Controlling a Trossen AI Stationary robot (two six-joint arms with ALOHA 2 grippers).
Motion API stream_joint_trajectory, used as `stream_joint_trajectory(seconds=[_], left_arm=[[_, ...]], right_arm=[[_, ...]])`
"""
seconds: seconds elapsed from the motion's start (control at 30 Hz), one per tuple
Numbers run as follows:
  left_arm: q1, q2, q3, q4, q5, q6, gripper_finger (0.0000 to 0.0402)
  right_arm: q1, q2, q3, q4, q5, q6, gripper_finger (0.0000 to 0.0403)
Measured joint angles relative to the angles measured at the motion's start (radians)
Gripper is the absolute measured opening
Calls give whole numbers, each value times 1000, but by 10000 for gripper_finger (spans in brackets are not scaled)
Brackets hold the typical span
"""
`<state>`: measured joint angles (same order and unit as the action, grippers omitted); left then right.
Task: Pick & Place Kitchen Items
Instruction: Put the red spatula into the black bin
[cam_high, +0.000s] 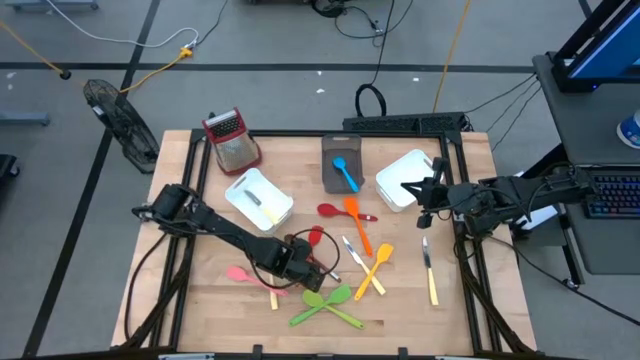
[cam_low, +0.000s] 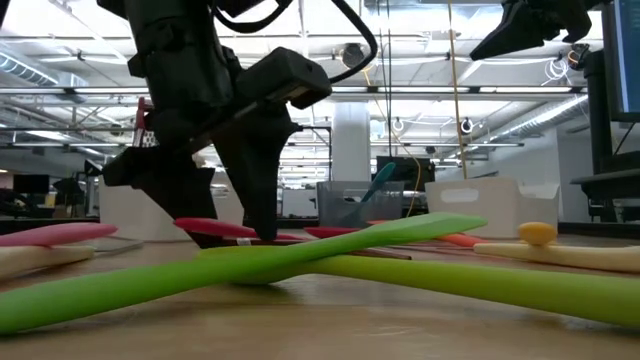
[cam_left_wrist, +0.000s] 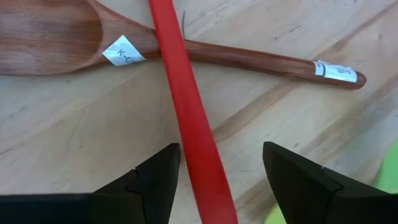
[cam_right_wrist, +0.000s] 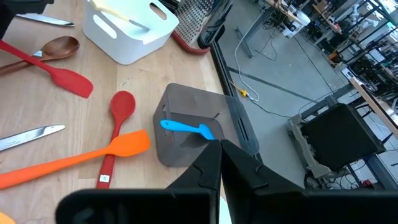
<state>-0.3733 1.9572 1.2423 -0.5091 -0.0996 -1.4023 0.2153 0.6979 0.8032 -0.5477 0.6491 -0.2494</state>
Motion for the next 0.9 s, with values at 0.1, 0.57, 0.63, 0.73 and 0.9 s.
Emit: stream_joint_trajectory(seconds=[0.1, 0.57, 0.63, 0.73, 0.9], left_arm=[[4, 0, 0, -7, 1, 0, 239], [8, 2, -1, -35, 4, -29, 81], [7, 2, -1, -36, -1, -42, 59], [7, -5, -1, -46, -13, -51, 43], [7, -20, -2, -51, -43, -51, 61]], right_arm=[[0, 0, 0, -1, 0, 1, 4], [0, 0, 0, -1, 0, 1, 4], [0, 0, 0, -1, 0, 0, 4], [0, 0, 0, -1, 0, 1, 4], [0, 0, 0, -1, 0, 0, 4]])
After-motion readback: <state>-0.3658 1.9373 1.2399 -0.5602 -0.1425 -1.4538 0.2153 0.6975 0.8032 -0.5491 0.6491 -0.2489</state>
